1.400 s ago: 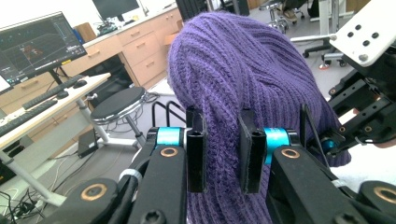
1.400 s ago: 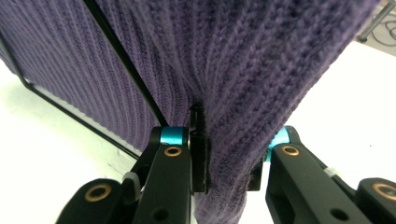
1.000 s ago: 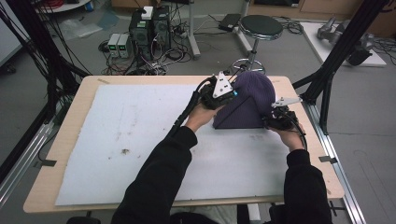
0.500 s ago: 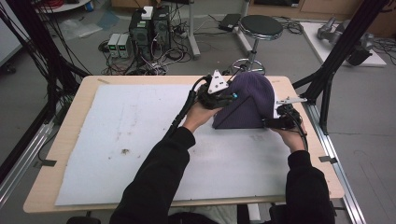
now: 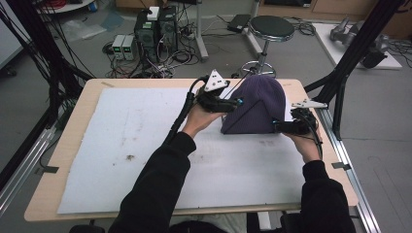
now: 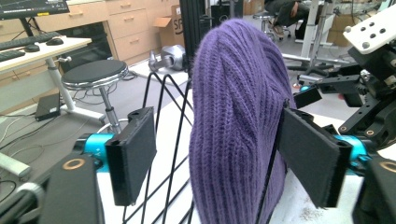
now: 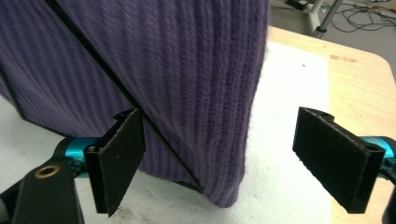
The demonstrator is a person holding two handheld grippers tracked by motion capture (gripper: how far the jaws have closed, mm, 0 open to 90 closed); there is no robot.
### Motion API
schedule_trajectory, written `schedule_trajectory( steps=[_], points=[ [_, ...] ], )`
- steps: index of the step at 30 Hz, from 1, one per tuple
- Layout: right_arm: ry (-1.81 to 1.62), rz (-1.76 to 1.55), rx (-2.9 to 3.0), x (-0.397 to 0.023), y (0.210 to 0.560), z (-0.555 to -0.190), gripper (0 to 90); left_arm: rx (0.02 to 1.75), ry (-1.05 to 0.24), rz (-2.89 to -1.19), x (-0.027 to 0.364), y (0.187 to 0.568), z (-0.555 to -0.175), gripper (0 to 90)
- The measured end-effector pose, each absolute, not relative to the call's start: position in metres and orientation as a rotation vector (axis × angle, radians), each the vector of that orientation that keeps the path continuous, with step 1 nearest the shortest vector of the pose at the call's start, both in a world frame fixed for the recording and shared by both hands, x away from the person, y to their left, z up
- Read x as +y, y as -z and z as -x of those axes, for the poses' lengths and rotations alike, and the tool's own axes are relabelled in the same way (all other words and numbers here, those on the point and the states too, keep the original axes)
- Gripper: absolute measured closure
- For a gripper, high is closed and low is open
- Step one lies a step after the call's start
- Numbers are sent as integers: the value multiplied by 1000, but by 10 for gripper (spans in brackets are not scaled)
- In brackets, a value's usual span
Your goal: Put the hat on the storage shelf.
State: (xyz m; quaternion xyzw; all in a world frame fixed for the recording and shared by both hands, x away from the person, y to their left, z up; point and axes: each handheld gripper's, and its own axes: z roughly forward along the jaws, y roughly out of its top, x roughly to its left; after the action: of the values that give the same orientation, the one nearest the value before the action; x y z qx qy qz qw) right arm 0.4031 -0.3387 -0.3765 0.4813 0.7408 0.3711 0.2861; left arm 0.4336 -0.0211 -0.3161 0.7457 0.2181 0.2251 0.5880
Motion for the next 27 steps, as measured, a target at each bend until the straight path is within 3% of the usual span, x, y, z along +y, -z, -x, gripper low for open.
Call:
schedule_trajectory(
  steps=[8,27],
  points=[
    [-1027,-1294,1880,-331,366,-390,152,526,-524,-1740,-3,314,-425,197],
    [-1139,-1332,1786,-317,363,-375,122,597,-630,-1714,56,310,-402,168]
  ],
)
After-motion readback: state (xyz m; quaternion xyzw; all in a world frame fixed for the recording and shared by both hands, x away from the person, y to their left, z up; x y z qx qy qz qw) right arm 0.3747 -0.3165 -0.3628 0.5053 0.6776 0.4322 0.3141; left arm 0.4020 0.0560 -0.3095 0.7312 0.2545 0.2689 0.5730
